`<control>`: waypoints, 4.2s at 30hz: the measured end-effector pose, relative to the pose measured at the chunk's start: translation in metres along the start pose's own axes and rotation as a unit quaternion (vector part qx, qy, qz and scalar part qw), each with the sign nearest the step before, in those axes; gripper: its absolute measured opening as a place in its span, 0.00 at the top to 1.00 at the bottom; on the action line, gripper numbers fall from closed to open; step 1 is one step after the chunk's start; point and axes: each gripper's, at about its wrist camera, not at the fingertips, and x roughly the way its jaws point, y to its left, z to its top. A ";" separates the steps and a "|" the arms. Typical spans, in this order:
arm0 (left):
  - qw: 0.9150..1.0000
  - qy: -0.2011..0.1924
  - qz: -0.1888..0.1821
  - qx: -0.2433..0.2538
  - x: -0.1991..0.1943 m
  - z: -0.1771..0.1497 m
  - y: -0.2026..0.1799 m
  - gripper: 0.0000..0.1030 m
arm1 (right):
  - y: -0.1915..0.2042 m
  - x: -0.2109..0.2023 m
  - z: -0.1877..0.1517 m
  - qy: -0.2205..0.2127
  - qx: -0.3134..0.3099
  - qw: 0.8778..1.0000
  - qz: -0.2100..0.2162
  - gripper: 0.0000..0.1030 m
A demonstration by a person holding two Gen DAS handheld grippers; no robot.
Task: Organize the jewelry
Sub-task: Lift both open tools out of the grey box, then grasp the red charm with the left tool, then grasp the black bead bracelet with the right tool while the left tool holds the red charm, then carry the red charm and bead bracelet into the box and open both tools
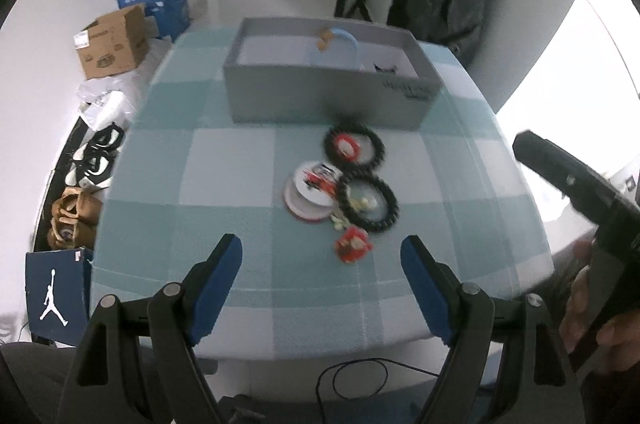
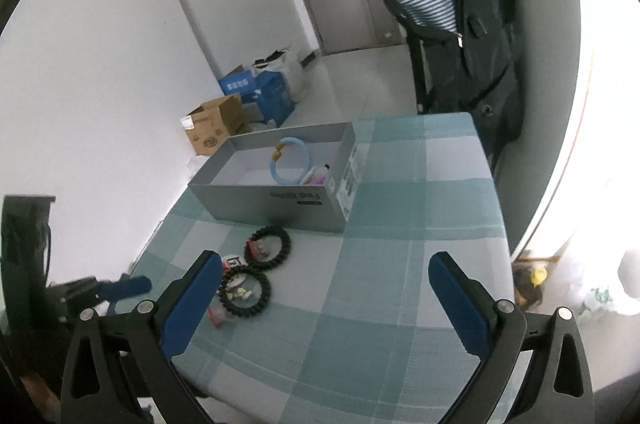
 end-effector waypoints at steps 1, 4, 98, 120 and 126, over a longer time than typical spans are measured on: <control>1.000 0.005 0.000 0.002 0.003 0.000 -0.001 0.24 | -0.003 0.000 -0.001 0.003 0.009 1.000 0.001 0.00; 1.000 0.013 0.000 0.012 0.010 0.000 -0.003 0.24 | -0.007 0.002 -0.003 0.010 0.027 1.000 0.003 0.00; 0.994 -0.039 -0.093 -0.049 -0.021 0.021 0.077 0.85 | 0.070 0.074 -0.031 0.104 -0.104 0.989 0.025 0.60; 0.996 -0.055 -0.070 -0.021 -0.022 0.039 0.046 0.85 | 0.046 0.025 0.012 0.020 -0.004 0.991 0.129 0.60; 0.994 -0.084 -0.066 -0.015 -0.029 0.063 0.035 0.85 | 0.039 0.021 0.042 0.006 -0.008 0.992 0.127 0.60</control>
